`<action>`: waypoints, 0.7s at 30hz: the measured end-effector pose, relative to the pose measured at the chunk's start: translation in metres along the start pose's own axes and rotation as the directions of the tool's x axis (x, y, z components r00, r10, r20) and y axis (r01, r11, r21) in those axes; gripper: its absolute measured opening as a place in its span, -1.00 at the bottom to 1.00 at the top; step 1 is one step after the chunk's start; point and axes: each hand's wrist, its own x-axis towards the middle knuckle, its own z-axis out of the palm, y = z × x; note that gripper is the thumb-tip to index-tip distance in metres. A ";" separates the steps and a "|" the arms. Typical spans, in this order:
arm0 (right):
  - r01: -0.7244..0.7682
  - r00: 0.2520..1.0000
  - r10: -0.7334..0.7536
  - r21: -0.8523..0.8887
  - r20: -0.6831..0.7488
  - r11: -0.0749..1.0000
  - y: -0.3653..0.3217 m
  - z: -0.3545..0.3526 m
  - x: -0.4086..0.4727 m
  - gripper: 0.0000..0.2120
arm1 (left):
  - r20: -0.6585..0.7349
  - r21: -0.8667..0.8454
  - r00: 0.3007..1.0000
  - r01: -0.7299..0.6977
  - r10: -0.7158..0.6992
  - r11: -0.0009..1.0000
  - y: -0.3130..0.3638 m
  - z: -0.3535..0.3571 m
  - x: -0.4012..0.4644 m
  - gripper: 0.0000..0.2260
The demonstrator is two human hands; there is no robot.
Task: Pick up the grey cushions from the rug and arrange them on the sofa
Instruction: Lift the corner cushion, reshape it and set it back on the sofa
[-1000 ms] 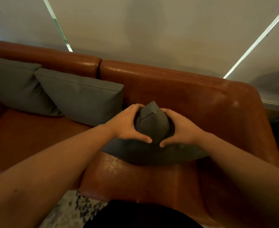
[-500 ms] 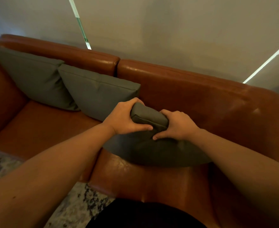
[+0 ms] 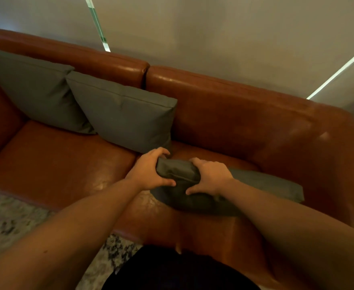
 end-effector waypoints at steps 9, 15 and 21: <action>0.104 0.994 -0.106 0.069 0.024 0.992 0.031 0.012 -0.009 -0.02 | 0.100 0.509 0.985 -0.173 0.141 0.843 -0.009 -0.022 -0.002 -0.29; 0.138 0.990 -0.139 -0.076 -0.008 0.987 0.033 0.017 -0.009 0.26 | 0.375 0.595 0.921 -0.324 0.103 0.736 0.045 0.036 0.025 0.18; 0.067 0.995 -0.076 -0.124 -0.068 0.990 0.075 0.020 -0.024 0.05 | 0.318 0.588 0.946 -0.247 0.061 0.770 0.025 0.047 0.029 -0.13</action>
